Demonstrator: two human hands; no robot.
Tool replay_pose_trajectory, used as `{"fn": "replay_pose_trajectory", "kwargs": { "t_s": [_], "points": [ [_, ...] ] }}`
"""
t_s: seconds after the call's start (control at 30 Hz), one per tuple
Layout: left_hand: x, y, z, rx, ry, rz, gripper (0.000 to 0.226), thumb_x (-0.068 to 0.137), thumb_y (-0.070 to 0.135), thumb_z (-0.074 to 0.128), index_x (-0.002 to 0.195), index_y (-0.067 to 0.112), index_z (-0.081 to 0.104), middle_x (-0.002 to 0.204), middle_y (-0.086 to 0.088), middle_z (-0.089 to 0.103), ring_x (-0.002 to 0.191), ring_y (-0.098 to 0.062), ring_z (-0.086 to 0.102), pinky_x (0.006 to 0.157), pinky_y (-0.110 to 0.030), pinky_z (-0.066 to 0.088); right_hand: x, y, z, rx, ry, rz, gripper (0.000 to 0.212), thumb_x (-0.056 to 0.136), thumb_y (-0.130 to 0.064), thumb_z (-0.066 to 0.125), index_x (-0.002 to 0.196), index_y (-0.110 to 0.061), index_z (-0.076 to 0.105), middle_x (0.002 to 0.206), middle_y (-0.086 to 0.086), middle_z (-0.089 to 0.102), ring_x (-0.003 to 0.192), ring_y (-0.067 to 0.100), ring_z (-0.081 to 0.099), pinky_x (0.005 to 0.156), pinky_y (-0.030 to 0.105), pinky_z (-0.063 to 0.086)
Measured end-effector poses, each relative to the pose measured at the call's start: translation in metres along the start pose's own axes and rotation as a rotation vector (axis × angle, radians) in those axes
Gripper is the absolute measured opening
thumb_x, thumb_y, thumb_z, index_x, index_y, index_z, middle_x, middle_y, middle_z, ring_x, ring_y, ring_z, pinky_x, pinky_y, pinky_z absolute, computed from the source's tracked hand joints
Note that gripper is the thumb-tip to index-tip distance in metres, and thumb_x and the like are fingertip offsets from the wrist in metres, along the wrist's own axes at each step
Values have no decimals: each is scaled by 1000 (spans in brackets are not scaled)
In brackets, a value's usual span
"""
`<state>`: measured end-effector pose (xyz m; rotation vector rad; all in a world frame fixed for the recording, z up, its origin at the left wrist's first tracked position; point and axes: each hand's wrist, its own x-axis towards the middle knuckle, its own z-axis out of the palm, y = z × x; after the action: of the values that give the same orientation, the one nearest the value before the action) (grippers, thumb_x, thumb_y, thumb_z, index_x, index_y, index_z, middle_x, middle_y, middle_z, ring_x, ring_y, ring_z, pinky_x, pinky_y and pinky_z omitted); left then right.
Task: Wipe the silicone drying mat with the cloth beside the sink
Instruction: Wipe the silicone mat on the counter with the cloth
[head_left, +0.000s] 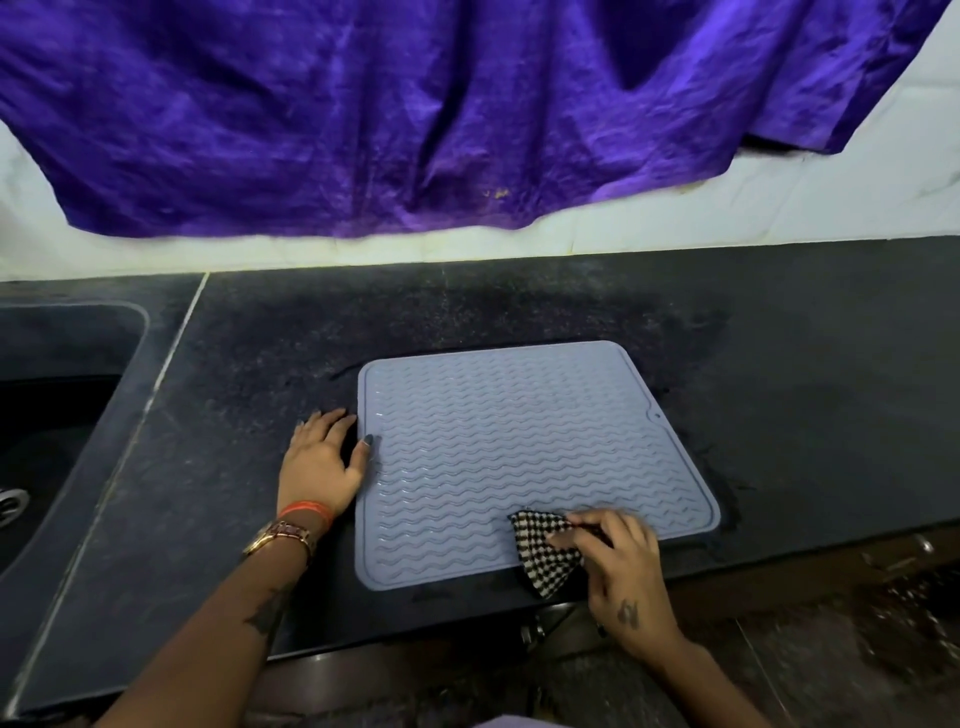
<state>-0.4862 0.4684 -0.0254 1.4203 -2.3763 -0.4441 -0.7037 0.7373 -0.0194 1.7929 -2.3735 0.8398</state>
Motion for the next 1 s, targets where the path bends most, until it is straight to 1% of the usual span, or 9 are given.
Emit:
{"fn": "replay_pose_trajectory", "kwargs": {
  "t_s": [0.13,0.23,0.37,0.47,0.6,0.67,0.8,0.9,1.0],
  "points": [
    [0,0,1,-10,-4,-1,65,81,49,33,130,11,52,142,-10,45,137,-29,30,117,-41,15,5,-2,1,65,-11,45,49,63,-1,54,94,-38,63,105,-8,62,100,11,49,76,35,36],
    [1,-2,1,-26,-10,-6,65,82,50,32,131,11,51,143,-9,44,138,-29,28,118,-40,14,9,-21,8,107,-40,-15,48,67,-4,59,98,-39,62,110,-12,61,103,8,48,77,33,35],
    [1,-4,3,-41,-5,4,52,91,44,41,131,12,50,144,-8,43,139,-28,27,118,-41,13,14,-48,23,75,-60,-73,51,57,-2,60,95,-36,60,103,-8,63,100,9,45,77,33,36],
    [2,-4,2,-64,-5,4,56,89,47,38,131,13,51,143,-7,43,139,-27,26,118,-39,12,21,-59,23,142,-80,-71,52,64,-4,62,101,-40,58,109,-15,61,103,5,47,80,26,30],
    [3,-5,2,-100,4,6,47,92,39,46,130,12,52,143,-7,43,139,-27,26,118,-39,12,21,-100,44,152,-177,-171,48,69,-9,60,105,-41,58,114,-16,59,106,5,45,83,28,30],
    [2,-6,3,-114,10,16,44,92,35,48,130,12,52,144,-7,43,139,-27,25,118,-38,11,22,-111,50,142,-190,-166,49,65,-9,58,103,-40,58,113,-15,59,106,7,44,83,27,28],
    [3,-7,3,-159,25,10,43,92,33,50,130,12,52,143,-8,43,140,-27,25,118,-39,12,33,-122,53,168,-218,-204,45,75,-14,56,110,-42,57,118,-17,57,107,6,43,85,28,28],
    [2,-8,2,-199,41,13,41,93,32,48,129,12,52,142,-8,45,139,-27,26,118,-38,12,36,-130,60,176,-300,-233,44,77,-14,52,111,-40,57,120,-14,55,110,11,44,86,31,28],
    [2,-10,0,-288,67,-1,48,91,38,39,127,12,54,139,-8,48,137,-27,30,118,-37,12,47,-124,61,211,-277,-250,49,73,-9,54,110,-41,58,116,-14,57,109,8,44,87,28,28]
  ]
}}
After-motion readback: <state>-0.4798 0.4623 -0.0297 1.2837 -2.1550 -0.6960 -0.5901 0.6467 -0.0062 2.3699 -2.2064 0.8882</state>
